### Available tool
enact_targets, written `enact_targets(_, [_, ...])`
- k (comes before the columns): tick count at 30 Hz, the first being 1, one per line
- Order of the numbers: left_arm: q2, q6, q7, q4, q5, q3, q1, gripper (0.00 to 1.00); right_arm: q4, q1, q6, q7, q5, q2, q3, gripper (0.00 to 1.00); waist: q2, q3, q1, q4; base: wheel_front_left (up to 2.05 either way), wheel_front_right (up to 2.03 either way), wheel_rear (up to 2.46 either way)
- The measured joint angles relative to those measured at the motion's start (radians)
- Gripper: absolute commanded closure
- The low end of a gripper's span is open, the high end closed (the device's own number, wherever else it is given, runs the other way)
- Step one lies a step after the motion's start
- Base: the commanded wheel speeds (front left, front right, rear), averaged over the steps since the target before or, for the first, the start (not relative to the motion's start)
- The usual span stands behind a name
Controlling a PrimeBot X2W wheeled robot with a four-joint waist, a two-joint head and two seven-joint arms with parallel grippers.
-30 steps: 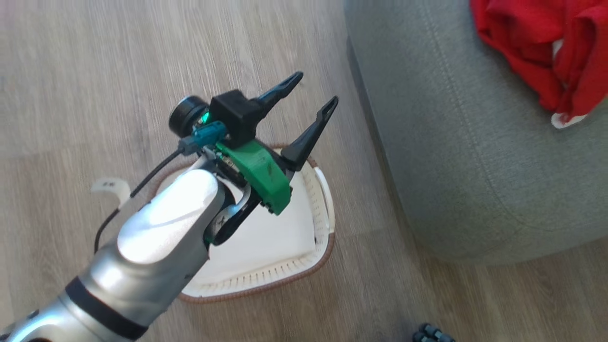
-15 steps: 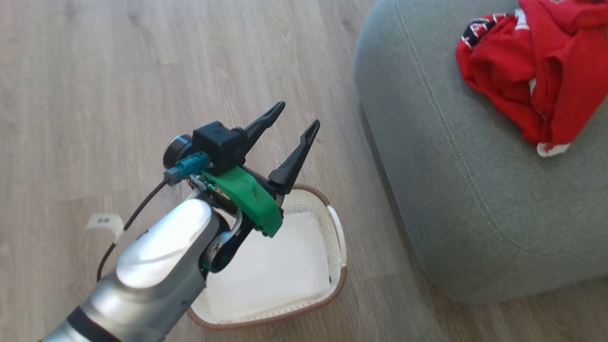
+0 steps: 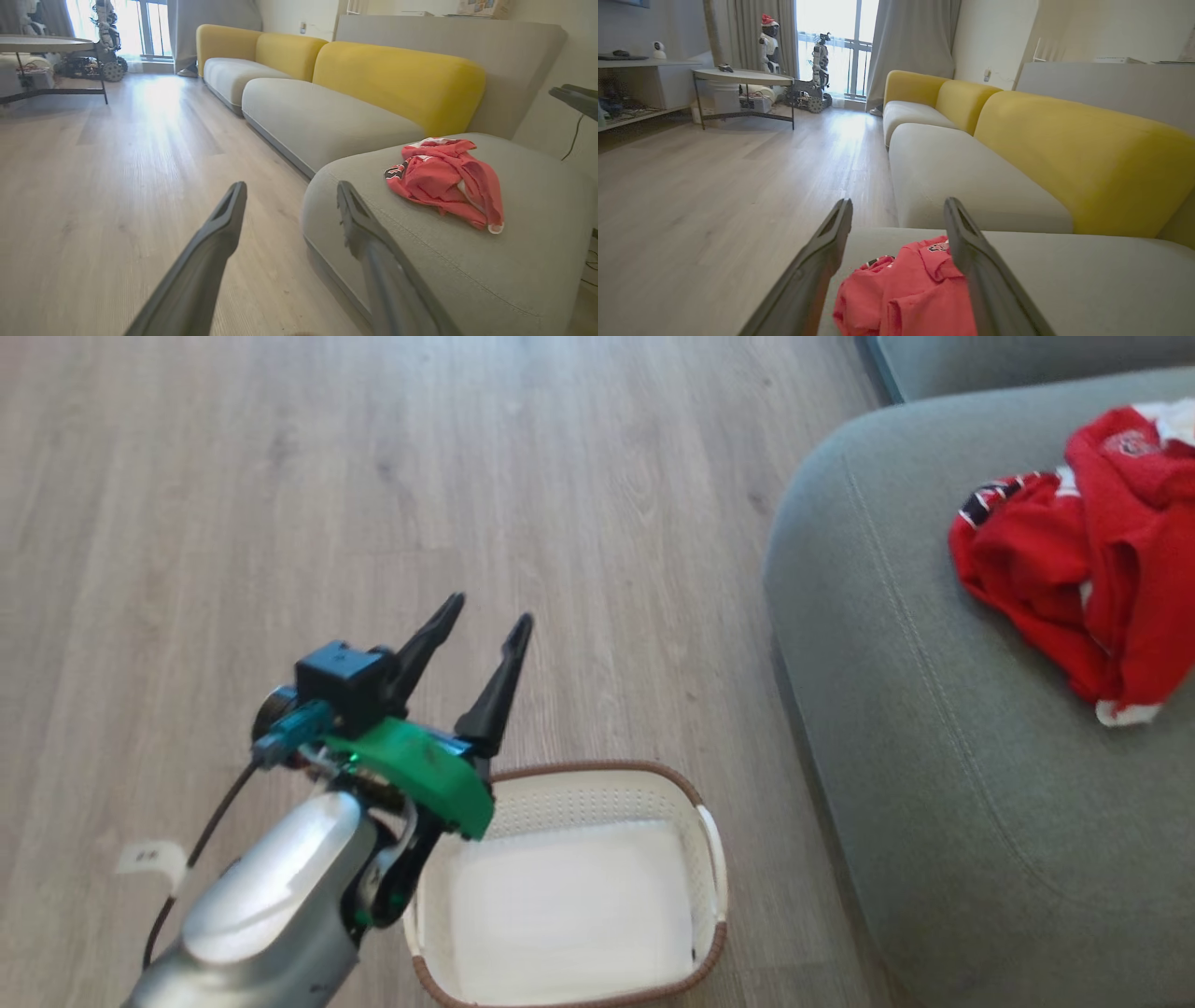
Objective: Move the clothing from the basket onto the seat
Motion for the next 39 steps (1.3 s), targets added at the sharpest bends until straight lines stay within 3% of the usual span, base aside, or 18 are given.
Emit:
enact_targets(11, [0.052,0.062,-0.023,-0.037,-0.019,0.095,0.119,0.00,-0.305,0.315,0.000,0.019,-0.116,0.195,-0.210,0.00,0.0000,-0.040,0.0000,0.077,0.00,0.00,0.00])
enact_targets(17, [0.068,0.098,-0.023,-0.066,-0.006,0.164,0.226,0.00,-0.436,0.464,0.000,0.017,-0.220,0.330,-0.258,0.00,0.0000,-0.052,0.0000,0.094,0.00,0.00,0.00])
enact_targets(23, [0.059,0.119,-0.023,-0.116,0.060,0.276,0.320,0.00,-0.495,0.557,0.000,-0.003,-0.245,0.438,-0.258,0.00,0.0000,-0.056,0.0000,0.101,0.00,0.00,0.00])
enact_targets(29, [0.012,0.118,-0.024,-0.159,0.148,0.371,0.412,0.00,-0.498,0.612,0.000,-0.030,-0.244,0.494,-0.216,0.00,0.0000,-0.060,0.0000,0.105,0.00,0.00,0.00])
enact_targets(39, [-0.077,0.071,-0.024,-0.173,0.259,0.533,0.525,0.00,-0.520,0.651,0.000,-0.046,-0.260,0.513,-0.165,0.00,0.0000,-0.058,0.0000,0.103,0.00,0.00,0.00])
